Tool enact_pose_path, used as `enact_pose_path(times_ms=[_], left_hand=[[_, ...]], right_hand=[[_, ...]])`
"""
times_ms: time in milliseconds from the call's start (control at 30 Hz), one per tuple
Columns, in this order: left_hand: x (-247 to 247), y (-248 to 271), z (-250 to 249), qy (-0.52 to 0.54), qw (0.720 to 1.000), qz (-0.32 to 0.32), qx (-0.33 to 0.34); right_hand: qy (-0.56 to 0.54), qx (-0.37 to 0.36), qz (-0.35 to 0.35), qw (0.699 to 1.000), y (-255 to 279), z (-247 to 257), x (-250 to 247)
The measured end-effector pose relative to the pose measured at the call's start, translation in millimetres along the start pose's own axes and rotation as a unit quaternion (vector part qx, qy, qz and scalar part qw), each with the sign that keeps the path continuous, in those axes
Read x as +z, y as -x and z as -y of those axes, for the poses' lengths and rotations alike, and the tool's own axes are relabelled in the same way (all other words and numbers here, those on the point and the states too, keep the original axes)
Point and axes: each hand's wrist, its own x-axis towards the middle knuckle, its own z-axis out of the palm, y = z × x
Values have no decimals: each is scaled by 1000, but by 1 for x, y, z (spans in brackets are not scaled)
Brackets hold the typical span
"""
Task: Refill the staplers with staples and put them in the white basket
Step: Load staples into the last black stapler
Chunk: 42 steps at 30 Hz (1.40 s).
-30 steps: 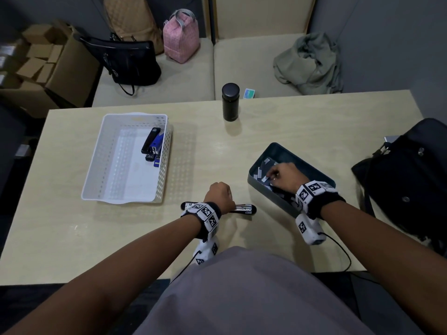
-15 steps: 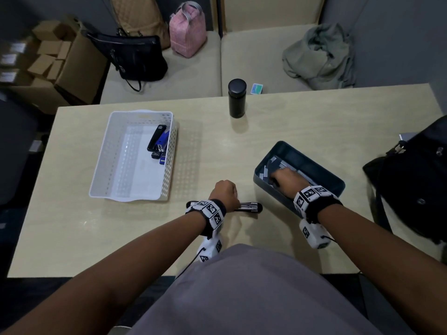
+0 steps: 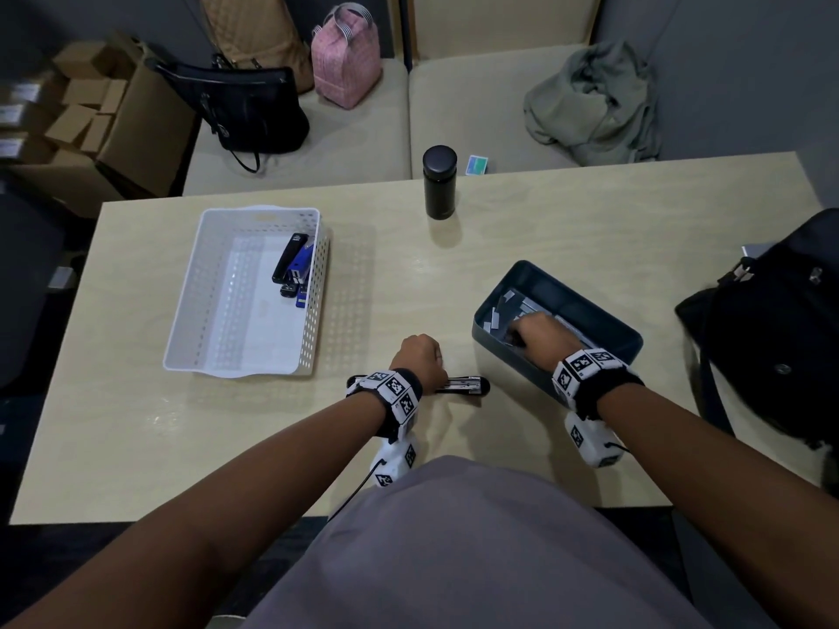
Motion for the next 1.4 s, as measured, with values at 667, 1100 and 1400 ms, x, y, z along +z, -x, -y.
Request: enact_pose_path(times_ms=[667,1100,1400], left_hand=[[2,-2,0,4,1000,-15,-6],[2,-3,0,8,1000,3,-14],[-1,-2,3,4,1000,2,-12]], right_hand=[[11,50,-52,997,0,-21,-1],[-147,9,-143,979,7,-17,-19],[-626,-29,-11,779,18,53,-65]])
